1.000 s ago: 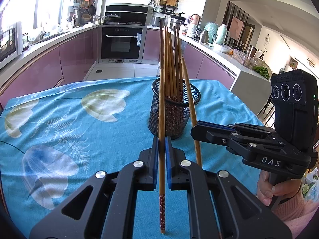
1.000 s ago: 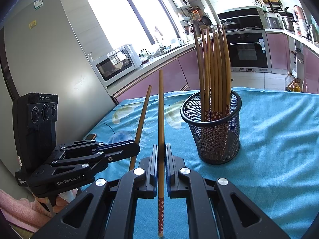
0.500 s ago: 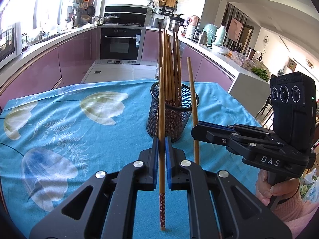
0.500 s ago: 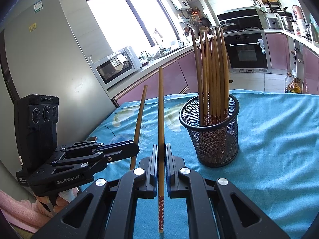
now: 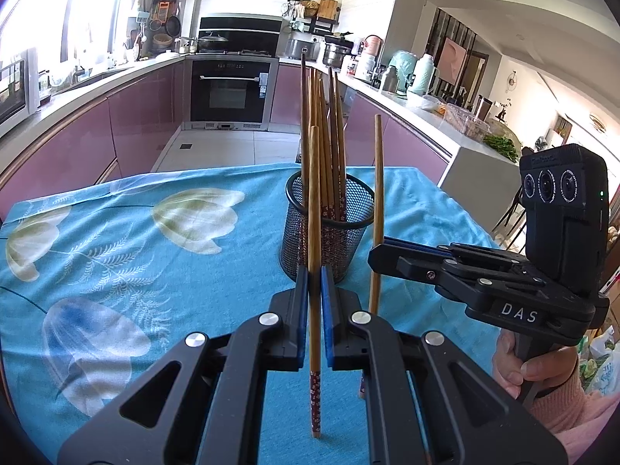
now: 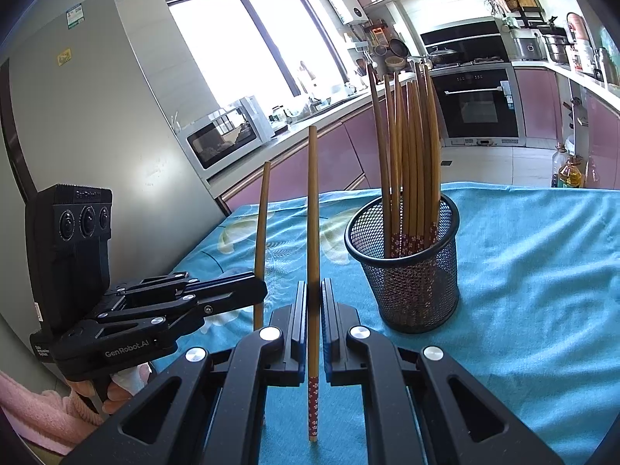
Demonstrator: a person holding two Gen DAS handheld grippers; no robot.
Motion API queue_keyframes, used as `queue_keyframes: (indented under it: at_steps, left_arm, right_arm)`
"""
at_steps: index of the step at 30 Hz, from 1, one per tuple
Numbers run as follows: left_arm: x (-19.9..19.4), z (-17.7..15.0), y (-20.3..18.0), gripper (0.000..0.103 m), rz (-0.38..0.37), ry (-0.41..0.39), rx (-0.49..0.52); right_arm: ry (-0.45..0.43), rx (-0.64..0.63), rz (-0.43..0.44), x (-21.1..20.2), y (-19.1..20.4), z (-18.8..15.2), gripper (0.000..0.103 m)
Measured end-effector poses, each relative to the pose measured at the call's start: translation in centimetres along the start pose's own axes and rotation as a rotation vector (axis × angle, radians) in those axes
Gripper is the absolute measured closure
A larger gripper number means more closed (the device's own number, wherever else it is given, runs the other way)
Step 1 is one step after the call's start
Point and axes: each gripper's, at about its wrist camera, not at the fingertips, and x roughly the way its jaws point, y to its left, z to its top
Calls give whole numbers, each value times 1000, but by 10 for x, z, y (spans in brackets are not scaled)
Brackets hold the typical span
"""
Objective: Organize utensils
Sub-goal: 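Raise the chopstick in the right tool over the cup rim while the left tool does likewise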
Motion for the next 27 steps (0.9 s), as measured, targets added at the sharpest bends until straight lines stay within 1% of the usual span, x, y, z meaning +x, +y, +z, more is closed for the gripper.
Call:
queue_keyframes:
  at_steps: [13, 27]
  left_arm:
    - [-3, 5, -3, 96, -1, -20, 8]
    - [-7, 18, -2, 96, -7, -54, 7]
  right_arm:
    - [-21, -9, -9, 0, 1, 7, 97]
    - [-59, -25, -27, -12, -2, 18, 97]
